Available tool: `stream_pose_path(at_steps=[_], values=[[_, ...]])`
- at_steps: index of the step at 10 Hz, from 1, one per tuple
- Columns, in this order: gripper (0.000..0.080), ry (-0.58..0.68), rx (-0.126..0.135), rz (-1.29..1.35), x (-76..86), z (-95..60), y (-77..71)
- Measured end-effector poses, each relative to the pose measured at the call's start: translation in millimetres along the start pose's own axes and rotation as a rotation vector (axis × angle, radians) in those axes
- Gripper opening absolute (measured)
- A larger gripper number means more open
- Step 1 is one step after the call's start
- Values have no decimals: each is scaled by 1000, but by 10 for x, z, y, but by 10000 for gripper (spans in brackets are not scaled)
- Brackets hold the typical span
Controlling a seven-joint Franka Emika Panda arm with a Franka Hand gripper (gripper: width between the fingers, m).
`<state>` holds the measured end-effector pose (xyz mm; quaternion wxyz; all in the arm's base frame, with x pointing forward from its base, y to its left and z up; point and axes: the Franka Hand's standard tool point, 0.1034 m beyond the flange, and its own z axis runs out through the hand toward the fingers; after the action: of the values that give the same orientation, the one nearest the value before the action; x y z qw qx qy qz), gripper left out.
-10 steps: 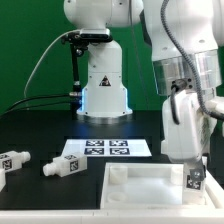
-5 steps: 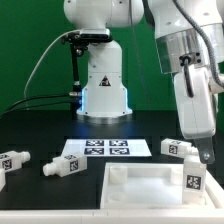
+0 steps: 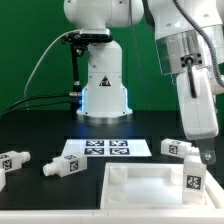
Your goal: Assemble square table
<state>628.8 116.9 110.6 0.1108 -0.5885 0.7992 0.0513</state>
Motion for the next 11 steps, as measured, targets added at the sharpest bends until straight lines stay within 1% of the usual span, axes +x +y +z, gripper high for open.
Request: stream_pose_path(at_steps=[1, 2, 3, 4, 5, 7, 8, 9, 10, 11], values=[[648, -2, -6, -85, 25, -70, 168], [648, -6, -27, -144, 32, -136, 348], [648, -13, -44, -167, -16, -177, 393], [648, -5, -47, -249, -43, -188, 357], [648, -6, -46, -311, -31, -175, 359], [648, -8, -44, -292, 5, -144, 380], [648, -2, -55, -260, 129, -69, 494], [648, 11, -63, -231, 243, -11, 639], [648, 30, -50, -173, 382, 62, 829], [648, 54, -58, -141, 458, 132, 1017]])
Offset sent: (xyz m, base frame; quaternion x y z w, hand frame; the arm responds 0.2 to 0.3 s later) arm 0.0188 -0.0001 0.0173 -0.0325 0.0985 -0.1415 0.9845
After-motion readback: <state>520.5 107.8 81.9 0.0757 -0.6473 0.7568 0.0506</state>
